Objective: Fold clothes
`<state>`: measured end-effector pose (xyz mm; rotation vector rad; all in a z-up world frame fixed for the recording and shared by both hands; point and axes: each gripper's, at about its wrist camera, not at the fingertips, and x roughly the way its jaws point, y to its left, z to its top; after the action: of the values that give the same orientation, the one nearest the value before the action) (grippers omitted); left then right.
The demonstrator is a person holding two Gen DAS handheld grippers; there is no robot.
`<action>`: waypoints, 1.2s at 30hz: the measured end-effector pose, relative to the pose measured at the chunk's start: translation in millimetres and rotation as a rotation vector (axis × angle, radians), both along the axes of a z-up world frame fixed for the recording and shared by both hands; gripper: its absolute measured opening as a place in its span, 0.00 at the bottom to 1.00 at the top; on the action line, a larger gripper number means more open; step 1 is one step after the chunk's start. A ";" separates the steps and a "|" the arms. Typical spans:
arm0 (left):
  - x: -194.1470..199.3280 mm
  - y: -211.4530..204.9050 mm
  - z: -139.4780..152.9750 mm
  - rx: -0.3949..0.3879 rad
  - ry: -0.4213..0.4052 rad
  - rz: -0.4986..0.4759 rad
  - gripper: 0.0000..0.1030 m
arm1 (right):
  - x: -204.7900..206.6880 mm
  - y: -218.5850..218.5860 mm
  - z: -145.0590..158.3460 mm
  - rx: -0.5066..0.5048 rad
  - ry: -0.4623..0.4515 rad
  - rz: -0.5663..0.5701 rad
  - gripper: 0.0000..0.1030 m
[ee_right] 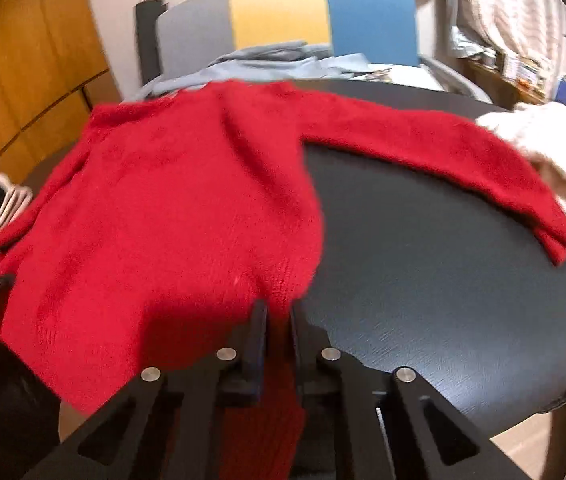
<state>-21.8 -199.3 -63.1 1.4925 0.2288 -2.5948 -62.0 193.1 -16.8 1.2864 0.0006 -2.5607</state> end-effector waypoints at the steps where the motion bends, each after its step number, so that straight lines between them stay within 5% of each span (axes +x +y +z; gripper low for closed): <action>1: 0.2 -4.6 3.5 0.027 -0.004 0.004 0.08 | -3.6 8.8 4.8 -0.003 0.010 -0.022 0.08; 6: 15.8 -31.6 22.0 0.145 -0.004 0.047 0.08 | -10.2 59.7 35.4 -0.040 0.060 -0.161 0.00; 10: 26.5 -16.9 9.5 0.045 -0.063 -0.019 0.08 | -11.6 64.8 20.2 -0.105 -0.036 -0.079 0.03; 13: 35.8 1.1 5.8 -0.028 -0.089 -0.091 0.10 | -15.2 49.1 11.0 -0.085 -0.049 -0.001 0.25; 16: 27.3 3.1 24.9 -0.079 -0.044 -0.093 0.13 | -35.0 38.6 12.2 -0.127 -0.034 0.026 0.26; 21: -20.5 12.3 39.6 -0.178 0.011 -0.078 0.15 | -115.1 52.8 0.3 -0.451 -0.154 -0.120 0.30; 26: -76.8 18.6 35.7 -0.082 -0.026 -0.093 0.16 | -183.4 69.9 -30.1 -0.689 -0.276 -0.361 0.32; 30: -75.8 13.7 36.7 0.011 -0.060 -0.093 0.25 | -212.9 81.0 -57.6 -0.846 -0.346 -0.544 0.32; 32: -66.2 13.5 28.7 -0.037 -0.088 -0.094 0.27 | -219.1 88.9 -66.1 -0.943 -0.293 -0.628 0.24; 33: -58.8 12.1 23.4 -0.062 -0.103 -0.092 0.27 | -223.3 90.2 -63.6 -0.911 -0.265 -0.632 0.11; 36: -24.9 4.2 10.1 -0.092 -0.136 -0.088 0.27 | -232.1 99.5 -48.4 -0.792 -0.160 -0.647 0.07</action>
<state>-46.7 -195.1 -53.0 1.6730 0.0292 -2.5175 -294.1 292.5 -65.2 1.2515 -1.5031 -2.4221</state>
